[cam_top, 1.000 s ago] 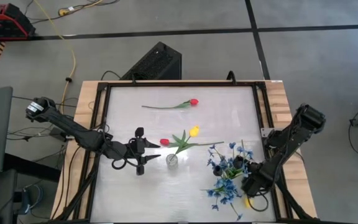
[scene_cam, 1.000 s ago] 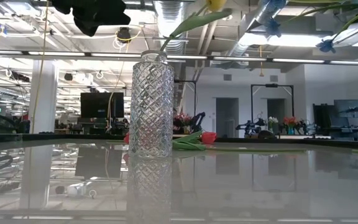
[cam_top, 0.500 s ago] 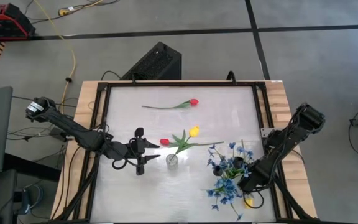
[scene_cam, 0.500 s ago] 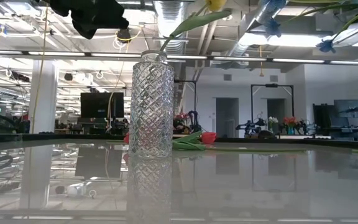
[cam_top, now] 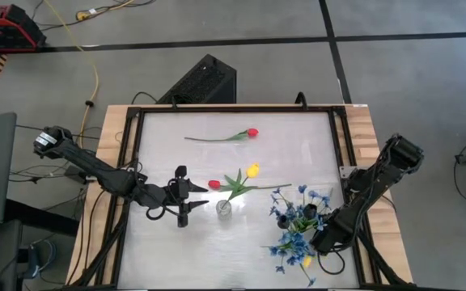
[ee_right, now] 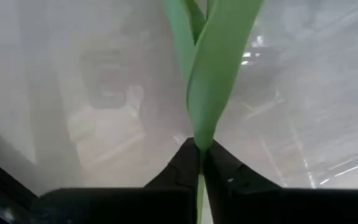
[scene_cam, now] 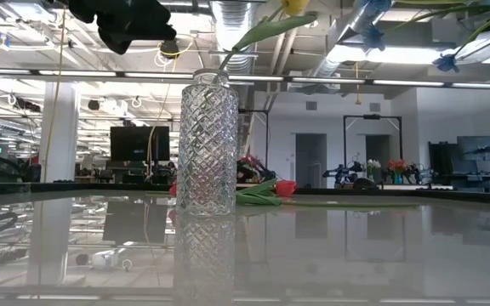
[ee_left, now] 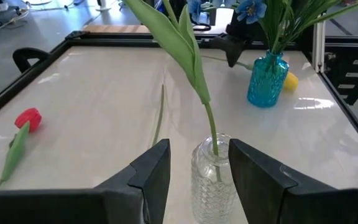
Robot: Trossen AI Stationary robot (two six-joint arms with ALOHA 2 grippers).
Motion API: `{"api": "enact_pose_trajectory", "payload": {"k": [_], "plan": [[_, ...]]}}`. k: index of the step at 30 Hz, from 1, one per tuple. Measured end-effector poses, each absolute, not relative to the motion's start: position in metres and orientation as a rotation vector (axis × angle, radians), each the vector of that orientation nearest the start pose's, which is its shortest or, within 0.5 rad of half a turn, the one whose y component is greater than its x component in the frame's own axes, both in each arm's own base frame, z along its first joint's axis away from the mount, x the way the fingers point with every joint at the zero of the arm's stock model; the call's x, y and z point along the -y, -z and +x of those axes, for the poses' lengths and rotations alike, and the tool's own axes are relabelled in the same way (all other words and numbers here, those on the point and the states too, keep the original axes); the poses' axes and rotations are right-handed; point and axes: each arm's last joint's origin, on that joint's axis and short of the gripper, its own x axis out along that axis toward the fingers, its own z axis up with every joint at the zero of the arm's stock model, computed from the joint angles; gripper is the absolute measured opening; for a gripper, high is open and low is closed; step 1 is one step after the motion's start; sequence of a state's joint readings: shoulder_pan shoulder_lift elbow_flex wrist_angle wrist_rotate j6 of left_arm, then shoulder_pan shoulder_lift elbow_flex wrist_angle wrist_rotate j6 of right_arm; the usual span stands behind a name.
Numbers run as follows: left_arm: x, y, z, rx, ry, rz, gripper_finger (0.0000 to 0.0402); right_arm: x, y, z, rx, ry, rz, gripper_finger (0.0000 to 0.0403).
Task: Sort flowers into vase by color
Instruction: Put the yellow flower into the transparent vase
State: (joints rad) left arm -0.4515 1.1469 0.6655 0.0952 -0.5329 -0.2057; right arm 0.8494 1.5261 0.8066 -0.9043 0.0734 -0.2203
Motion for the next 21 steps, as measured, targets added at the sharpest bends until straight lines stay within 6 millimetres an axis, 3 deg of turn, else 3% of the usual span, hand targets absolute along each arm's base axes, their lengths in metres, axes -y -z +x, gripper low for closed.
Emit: {"api": "enact_pose_trajectory", "payload": {"k": [8,16,21], "plan": [[0.092,-0.249,0.224,-0.321,-0.148,-0.040,0.0153,-0.196,-0.180,0.153,-1.407,-0.686,-0.674,0.0030],[0.092,-0.252,0.225,-0.293,-0.146,-0.047,0.0153,-0.224,-0.218,0.131,-1.455,-0.493,-0.435,0.0026],[0.091,-0.252,0.225,-0.284,-0.194,-0.033,0.0153,-0.247,-0.252,0.125,-1.300,-0.542,-0.350,0.0031]]}}
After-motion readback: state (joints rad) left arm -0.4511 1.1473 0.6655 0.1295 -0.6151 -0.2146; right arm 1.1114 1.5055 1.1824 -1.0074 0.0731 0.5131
